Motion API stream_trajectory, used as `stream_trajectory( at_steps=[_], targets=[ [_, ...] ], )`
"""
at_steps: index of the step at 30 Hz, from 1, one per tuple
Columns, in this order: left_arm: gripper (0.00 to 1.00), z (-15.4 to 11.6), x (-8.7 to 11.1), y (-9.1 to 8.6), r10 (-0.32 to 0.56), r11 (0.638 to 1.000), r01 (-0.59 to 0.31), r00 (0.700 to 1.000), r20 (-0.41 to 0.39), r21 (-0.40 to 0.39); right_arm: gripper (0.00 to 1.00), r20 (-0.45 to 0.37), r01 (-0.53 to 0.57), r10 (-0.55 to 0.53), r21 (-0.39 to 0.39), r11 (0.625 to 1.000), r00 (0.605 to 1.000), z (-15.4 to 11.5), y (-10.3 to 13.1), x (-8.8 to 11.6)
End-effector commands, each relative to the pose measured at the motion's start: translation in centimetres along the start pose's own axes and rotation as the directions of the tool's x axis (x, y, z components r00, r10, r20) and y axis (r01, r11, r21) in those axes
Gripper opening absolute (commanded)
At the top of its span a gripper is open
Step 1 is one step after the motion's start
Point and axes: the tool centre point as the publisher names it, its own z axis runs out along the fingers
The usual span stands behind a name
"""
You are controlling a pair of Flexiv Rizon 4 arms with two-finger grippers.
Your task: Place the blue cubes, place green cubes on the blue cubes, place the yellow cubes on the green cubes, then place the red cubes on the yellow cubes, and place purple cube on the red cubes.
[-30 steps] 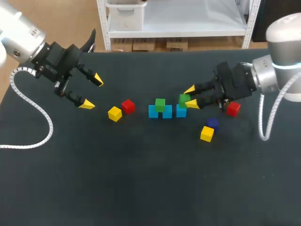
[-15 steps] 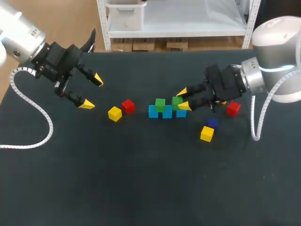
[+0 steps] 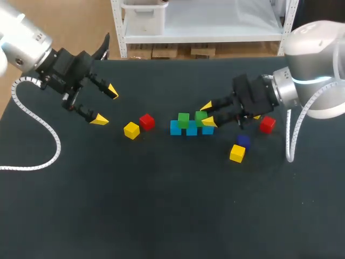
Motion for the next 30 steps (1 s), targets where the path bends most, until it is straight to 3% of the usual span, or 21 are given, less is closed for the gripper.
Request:
stream_trajectory(
  at_steps=[1, 30],
  targets=[
    [1.00, 0.02, 0.06, 0.09, 0.001, 1.000, -0.001, 1.000, 0.000, 0.002, 0.00, -0.004, -0.001, 0.001, -0.004, 1.000, 1.000, 0.15, -0.21, 0.05],
    [1.00, 0.02, 0.06, 0.09, 0.001, 1.000, -0.001, 1.000, 0.000, 0.002, 0.00, -0.045, -0.003, 0.003, -0.004, 1.000, 0.999, 0.28, -0.50, 0.65]
  ],
)
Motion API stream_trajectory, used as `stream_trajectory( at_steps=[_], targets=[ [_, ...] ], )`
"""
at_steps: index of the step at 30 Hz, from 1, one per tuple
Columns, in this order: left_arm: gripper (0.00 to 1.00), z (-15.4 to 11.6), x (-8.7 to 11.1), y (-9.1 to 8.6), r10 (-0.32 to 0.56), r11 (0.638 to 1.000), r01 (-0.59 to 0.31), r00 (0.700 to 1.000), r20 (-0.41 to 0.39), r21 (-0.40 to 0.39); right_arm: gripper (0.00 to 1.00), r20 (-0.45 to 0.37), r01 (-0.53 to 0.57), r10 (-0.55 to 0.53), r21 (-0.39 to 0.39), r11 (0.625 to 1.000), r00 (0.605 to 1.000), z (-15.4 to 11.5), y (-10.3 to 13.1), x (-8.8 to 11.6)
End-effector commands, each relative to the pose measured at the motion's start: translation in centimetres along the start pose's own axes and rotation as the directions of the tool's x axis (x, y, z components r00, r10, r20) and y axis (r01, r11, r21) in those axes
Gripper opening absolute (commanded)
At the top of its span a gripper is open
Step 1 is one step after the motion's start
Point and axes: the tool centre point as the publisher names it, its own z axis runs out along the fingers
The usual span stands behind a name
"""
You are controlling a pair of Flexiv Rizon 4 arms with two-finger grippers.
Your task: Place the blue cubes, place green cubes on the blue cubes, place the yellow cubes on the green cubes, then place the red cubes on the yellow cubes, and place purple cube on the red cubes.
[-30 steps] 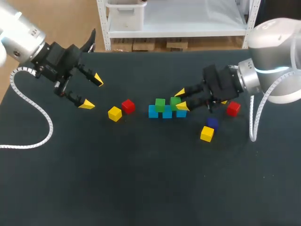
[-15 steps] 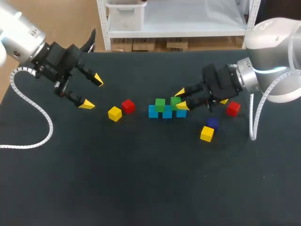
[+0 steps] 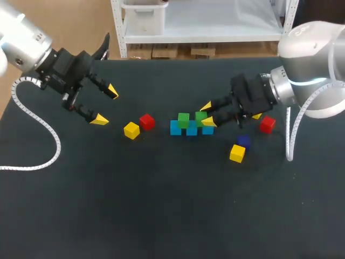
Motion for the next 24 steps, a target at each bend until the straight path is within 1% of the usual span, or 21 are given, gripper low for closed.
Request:
stream_trajectory(
  at_steps=[1, 6, 7, 11, 13, 21, 24],
  targets=[
    [1.00, 0.02, 0.06, 0.09, 0.001, 1.000, -0.001, 1.000, 0.000, 0.002, 0.00, -0.005, -0.002, 0.002, 0.000, 1.000, 1.000, 0.07, -0.07, -0.04],
    [1.00, 0.02, 0.06, 0.09, 0.001, 1.000, -0.001, 1.000, 0.000, 0.002, 0.00, -0.009, -0.003, 0.003, -0.001, 1.000, 1.000, 0.07, -0.10, 0.02],
    [1.00, 0.02, 0.06, 0.09, 0.001, 1.000, -0.001, 1.000, 0.000, 0.002, 0.03, -0.009, -0.004, 0.004, -0.002, 1.000, 1.000, 0.08, -0.10, 0.04],
    [1.00, 0.02, 0.06, 0.09, 0.001, 1.000, -0.001, 1.000, 0.000, 0.002, 0.22, -0.010, -0.006, 0.006, -0.005, 1.000, 1.000, 0.09, -0.07, 0.08],
    [1.00, 0.02, 0.06, 0.09, 0.001, 1.000, -0.001, 1.000, 0.000, 0.002, 0.24, -0.009, -0.007, 0.007, -0.005, 1.000, 1.000, 0.10, -0.07, 0.09],
    [1.00, 0.02, 0.06, 0.09, 0.001, 1.000, -0.001, 1.000, 0.000, 0.002, 0.29, -0.008, -0.008, 0.008, -0.006, 1.000, 1.000, 0.22, -0.11, 0.05],
    [1.00, 0.02, 0.06, 0.09, 0.001, 1.000, -0.001, 1.000, 0.000, 0.002, 0.35, -0.007, -0.008, 0.008, -0.009, 1.000, 1.000, 0.30, -0.14, 0.00]
  ],
)
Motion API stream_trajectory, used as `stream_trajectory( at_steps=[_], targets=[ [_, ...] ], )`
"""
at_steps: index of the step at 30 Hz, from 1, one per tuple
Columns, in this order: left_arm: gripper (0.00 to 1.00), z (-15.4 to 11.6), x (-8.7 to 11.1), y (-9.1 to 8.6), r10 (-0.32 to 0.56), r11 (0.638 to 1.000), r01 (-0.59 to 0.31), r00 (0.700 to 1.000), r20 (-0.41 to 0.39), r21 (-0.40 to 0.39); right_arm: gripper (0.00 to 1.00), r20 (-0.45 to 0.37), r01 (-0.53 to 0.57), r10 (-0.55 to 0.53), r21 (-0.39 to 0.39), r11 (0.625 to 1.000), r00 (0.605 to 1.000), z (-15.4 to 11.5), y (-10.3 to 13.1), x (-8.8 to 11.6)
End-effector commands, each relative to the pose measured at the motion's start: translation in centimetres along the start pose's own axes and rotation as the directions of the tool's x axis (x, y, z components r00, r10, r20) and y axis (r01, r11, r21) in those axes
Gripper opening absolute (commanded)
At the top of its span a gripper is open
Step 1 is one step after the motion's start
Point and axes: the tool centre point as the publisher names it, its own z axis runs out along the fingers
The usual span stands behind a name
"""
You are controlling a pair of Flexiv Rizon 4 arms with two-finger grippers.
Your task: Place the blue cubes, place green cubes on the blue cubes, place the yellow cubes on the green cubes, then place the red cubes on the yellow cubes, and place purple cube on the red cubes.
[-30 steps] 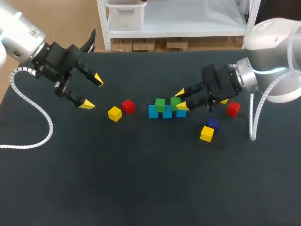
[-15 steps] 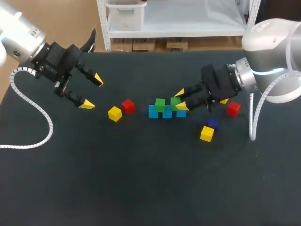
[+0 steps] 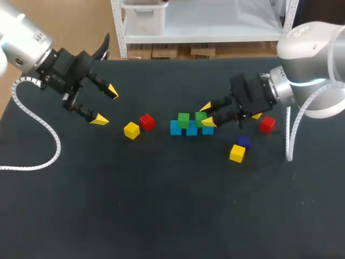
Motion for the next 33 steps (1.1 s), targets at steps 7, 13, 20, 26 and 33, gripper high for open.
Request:
stream_trajectory(
  at_steps=[7, 13, 20, 26, 33],
  targets=[
    [1.00, 0.0, 0.1, 0.1, 0.001, 1.000, -0.001, 1.000, 0.000, 0.002, 0.41, -0.002, 0.001, -0.001, -0.004, 1.000, 1.000, 0.2, -0.3, -0.1],
    [1.00, 0.0, 0.1, 0.1, 0.001, 1.000, -0.001, 1.000, 0.000, 0.002, 0.41, -0.003, 0.001, -0.001, -0.001, 1.000, 1.000, 0.1, -0.4, -0.1],
    [1.00, 0.0, 0.1, 0.1, 0.001, 1.000, -0.001, 1.000, 0.000, 0.002, 1.00, 0.006, -0.001, 0.001, -0.021, 1.000, 1.000, -0.4, -0.2, -0.3],
    [1.00, 0.0, 0.1, 0.1, 0.001, 1.000, -0.001, 1.000, 0.000, 0.002, 1.00, 0.035, -0.043, 0.045, -0.043, 0.998, 0.998, -2.3, 0.8, -0.7],
    [1.00, 0.0, 0.1, 0.1, 0.001, 1.000, -0.001, 1.000, 0.000, 0.002, 1.00, 0.014, -0.067, 0.068, -0.035, 0.997, 0.998, -7.1, 2.3, -0.3]
  ],
)
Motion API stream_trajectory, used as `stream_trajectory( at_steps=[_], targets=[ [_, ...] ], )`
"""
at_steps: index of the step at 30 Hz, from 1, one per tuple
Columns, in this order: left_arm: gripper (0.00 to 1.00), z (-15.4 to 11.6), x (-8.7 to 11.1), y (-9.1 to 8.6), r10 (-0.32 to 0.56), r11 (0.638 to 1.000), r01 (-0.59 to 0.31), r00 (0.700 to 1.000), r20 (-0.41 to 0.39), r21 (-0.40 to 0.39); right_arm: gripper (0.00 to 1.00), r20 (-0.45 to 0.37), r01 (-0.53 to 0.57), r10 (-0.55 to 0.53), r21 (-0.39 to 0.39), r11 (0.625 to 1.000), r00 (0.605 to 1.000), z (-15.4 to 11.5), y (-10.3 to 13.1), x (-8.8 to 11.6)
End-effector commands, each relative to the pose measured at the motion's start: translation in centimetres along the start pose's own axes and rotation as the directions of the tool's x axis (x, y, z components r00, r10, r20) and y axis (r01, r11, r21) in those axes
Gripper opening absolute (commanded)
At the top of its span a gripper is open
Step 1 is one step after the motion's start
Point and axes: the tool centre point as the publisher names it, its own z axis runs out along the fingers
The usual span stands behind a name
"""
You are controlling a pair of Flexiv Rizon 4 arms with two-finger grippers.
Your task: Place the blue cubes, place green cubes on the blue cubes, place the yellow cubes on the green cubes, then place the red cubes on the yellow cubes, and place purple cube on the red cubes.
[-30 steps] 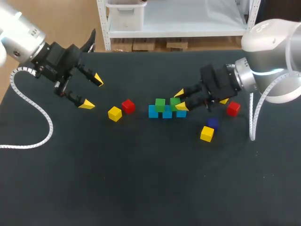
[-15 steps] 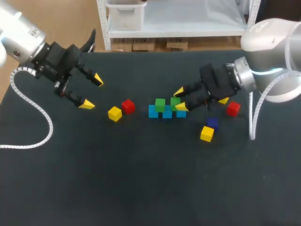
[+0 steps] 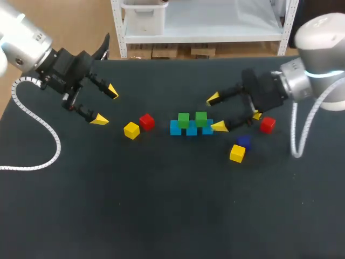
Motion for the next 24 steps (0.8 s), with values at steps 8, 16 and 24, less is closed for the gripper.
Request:
stream_trajectory(
  at_steps=[8, 16, 24],
  targets=[
    [1.00, 0.0, 0.1, 0.1, 0.001, 1.000, -0.001, 1.000, 0.000, 0.002, 1.00, -0.110, -0.033, 0.052, 0.169, 0.985, 0.993, -8.4, 1.3, 1.8],
    [1.00, 0.0, 0.1, 0.1, 0.001, 1.000, -0.001, 1.000, 0.000, 0.002, 1.00, -0.141, -0.115, 0.184, 0.395, 0.912, 0.973, -10.2, -0.9, 3.7],
    [1.00, 0.0, 0.1, 0.1, 0.001, 1.000, -0.001, 1.000, 0.000, 0.002, 1.00, -0.242, -0.141, 0.281, 0.470, 0.872, 0.929, -9.9, -2.7, 2.7]
  ],
)
